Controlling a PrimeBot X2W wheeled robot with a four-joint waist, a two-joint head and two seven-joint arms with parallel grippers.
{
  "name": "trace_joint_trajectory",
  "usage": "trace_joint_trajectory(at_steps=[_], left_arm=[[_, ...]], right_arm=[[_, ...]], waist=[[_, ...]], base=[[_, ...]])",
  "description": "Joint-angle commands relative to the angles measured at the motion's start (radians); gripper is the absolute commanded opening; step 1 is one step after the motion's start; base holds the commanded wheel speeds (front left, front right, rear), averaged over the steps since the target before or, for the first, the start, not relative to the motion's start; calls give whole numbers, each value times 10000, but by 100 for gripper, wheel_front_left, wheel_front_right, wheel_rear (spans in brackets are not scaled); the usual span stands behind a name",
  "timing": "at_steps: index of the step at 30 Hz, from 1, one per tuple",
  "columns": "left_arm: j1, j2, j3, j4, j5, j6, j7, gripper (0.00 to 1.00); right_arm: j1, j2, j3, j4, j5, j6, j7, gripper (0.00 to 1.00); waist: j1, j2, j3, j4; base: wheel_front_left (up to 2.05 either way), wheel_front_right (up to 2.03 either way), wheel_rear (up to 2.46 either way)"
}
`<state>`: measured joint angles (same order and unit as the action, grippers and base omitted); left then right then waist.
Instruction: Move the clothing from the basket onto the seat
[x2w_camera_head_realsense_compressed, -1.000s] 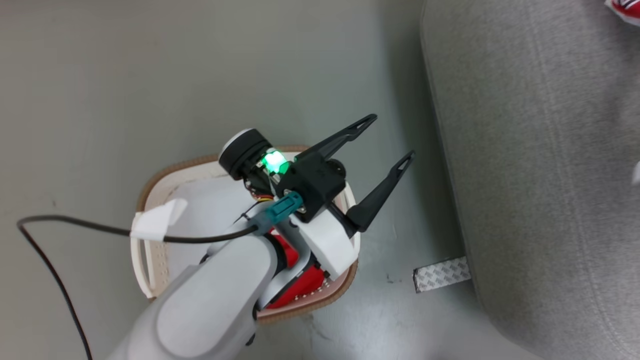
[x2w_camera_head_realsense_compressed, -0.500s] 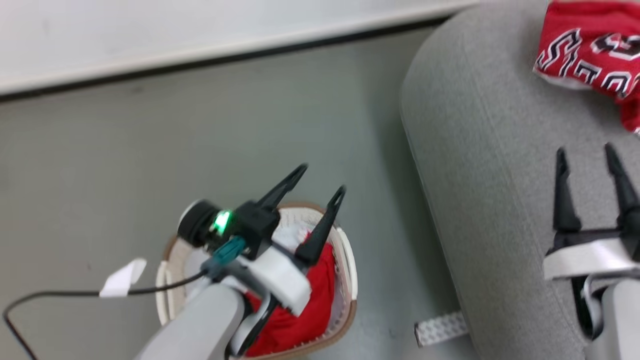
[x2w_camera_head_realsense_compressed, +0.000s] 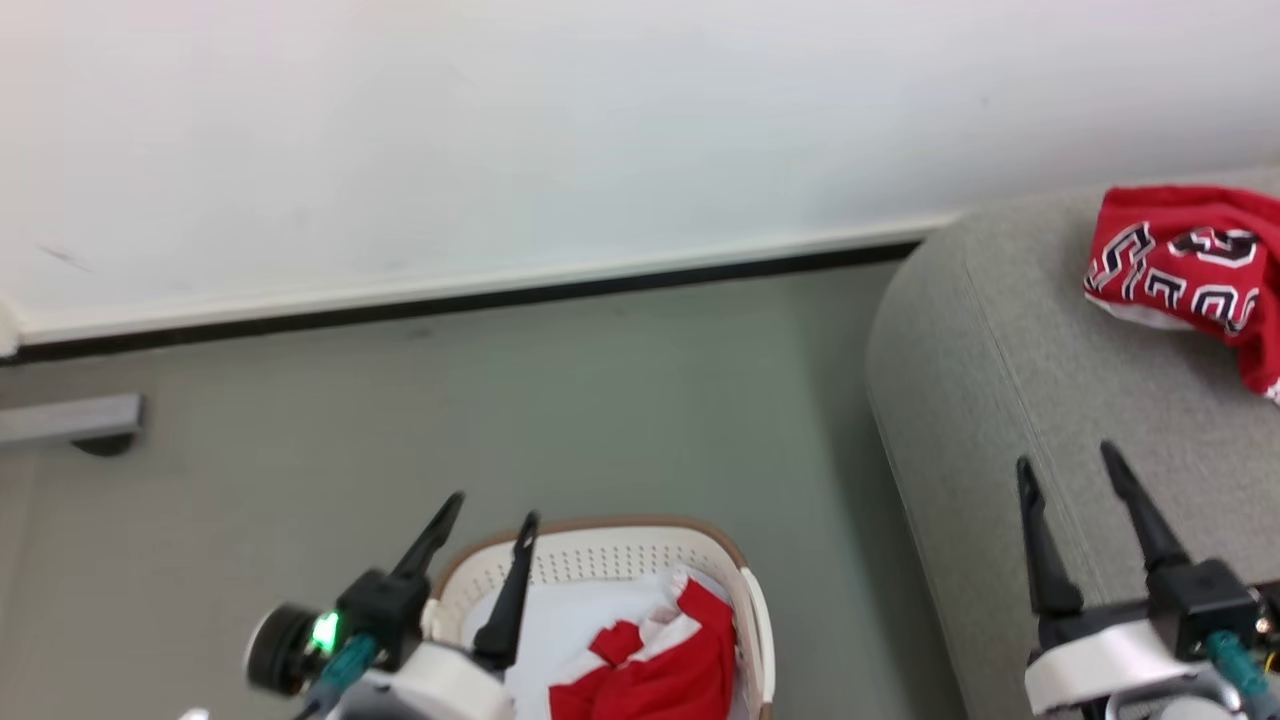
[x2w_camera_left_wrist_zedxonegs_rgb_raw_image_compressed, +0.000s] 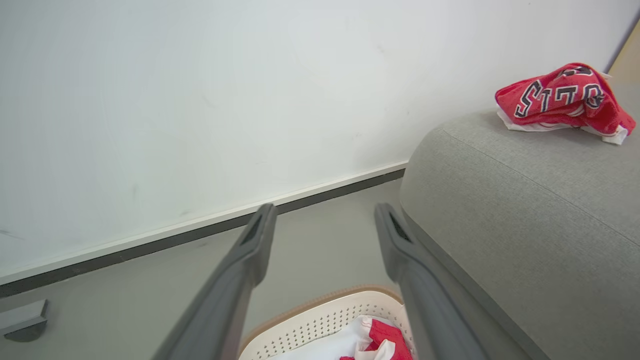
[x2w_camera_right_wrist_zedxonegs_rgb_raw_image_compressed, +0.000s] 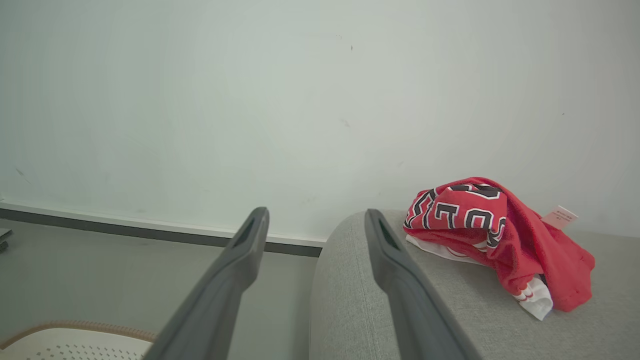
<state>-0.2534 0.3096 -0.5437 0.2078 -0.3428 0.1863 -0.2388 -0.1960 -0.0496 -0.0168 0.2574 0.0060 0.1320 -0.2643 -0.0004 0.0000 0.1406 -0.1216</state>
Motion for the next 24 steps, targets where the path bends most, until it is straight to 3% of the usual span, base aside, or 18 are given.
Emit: trace_joint_trajectory(at_steps=[1,10,14,24], left_arm=[[309,26,139,30,-169,119,-117,100],[1799,-104,985,-214,-49,772,-260,100],[2377,-249,1395,-463,50,861,-263,100],[2893,-471,2144,-550,400,451,-266,100]], right_arm=[[280,-22,36,41,-28,-25,-1,100],[1227,-20,442,334,247,-25,-1,100],[1442,-21,552,434,412,-25,-1,100],[1331,-21,647,588,648,-25,-1,100]], waist=[[4,0,-428,290],[4,0,-1152,399],[4,0,-1317,427],[4,0,-1397,553]], base=[[0,0,0],[0,0,0],[0,0,0],[0,0,0]])
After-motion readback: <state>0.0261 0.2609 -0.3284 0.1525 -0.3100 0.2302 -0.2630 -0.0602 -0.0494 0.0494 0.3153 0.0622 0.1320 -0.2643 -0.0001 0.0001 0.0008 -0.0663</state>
